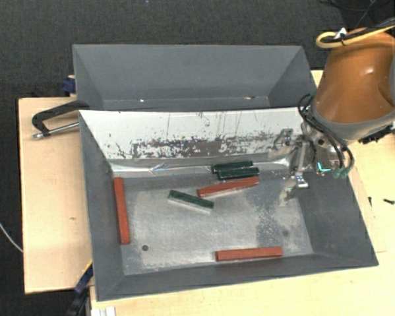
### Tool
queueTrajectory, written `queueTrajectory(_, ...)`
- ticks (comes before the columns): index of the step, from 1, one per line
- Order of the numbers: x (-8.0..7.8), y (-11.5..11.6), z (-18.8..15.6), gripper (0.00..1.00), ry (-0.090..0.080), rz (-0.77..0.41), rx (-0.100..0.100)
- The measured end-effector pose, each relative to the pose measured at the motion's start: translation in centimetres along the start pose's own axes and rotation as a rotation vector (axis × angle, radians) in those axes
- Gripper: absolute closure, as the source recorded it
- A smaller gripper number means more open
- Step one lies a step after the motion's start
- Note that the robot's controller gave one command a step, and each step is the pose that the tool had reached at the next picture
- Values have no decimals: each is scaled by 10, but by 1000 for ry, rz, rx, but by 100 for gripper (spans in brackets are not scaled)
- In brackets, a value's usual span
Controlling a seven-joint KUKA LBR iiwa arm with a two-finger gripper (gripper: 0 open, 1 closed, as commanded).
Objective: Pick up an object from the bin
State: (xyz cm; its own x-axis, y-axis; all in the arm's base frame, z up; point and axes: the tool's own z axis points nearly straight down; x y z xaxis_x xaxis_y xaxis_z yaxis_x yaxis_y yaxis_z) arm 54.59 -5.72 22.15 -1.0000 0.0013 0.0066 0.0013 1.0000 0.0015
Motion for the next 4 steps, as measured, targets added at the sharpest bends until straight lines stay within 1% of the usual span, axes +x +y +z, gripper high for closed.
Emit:
queueTrajectory(1,-2,0,-5,0,-9,-1,1)
queueTrajectory(2,-28,14,49,0,-15,-47,2)
queueTrajectory(3,-27,33,93,0,-7,36,0)
queueTrajectory(4,-54,53,140,100,-28,68,1)
